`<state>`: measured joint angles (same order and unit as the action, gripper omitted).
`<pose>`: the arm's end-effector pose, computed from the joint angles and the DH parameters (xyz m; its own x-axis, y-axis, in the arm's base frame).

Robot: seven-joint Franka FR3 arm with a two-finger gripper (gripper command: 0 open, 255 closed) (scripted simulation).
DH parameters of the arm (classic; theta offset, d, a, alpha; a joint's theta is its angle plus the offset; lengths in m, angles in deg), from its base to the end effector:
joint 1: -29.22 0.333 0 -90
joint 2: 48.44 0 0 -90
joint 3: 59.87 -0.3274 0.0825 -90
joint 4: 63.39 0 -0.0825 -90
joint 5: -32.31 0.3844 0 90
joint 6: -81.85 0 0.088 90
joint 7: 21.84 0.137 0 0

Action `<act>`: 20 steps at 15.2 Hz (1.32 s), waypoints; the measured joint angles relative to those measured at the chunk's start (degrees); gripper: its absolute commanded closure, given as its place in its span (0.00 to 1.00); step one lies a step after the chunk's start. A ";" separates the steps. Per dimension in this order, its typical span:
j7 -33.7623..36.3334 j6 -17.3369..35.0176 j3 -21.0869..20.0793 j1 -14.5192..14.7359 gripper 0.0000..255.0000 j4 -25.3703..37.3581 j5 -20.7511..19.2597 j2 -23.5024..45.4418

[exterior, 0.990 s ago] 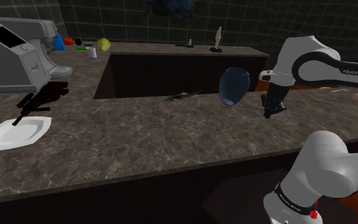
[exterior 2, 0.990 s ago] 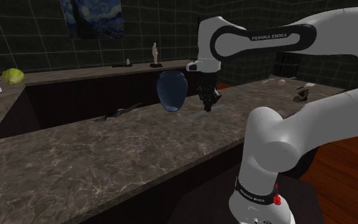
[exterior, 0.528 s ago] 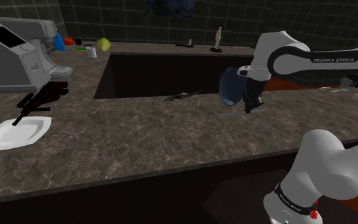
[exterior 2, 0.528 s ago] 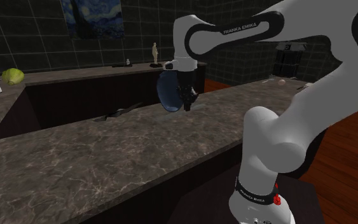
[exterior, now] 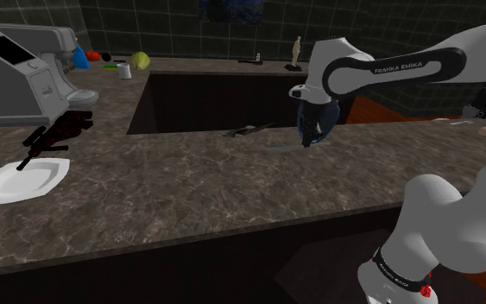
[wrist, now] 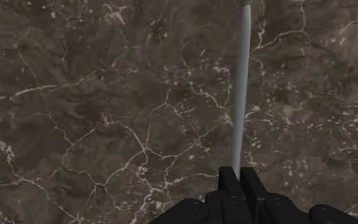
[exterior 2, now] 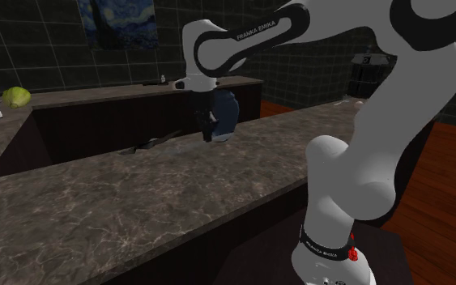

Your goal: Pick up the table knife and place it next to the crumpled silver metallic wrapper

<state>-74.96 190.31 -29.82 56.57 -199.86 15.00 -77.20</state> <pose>0.4062 -0.0584 0.4552 0.5040 0.8621 -0.0522 0.8632 -0.5049 -0.0037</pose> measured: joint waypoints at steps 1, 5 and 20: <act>0.45 0.82 -0.03 1.01 1.00 1.25 1.01 2.20; -0.31 1.62 0.90 4.22 1.00 9.18 5.34 11.42; -2.39 10.43 2.21 6.53 1.00 12.73 12.37 25.21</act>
<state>-77.36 200.74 -27.61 63.10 -187.13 27.37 -51.99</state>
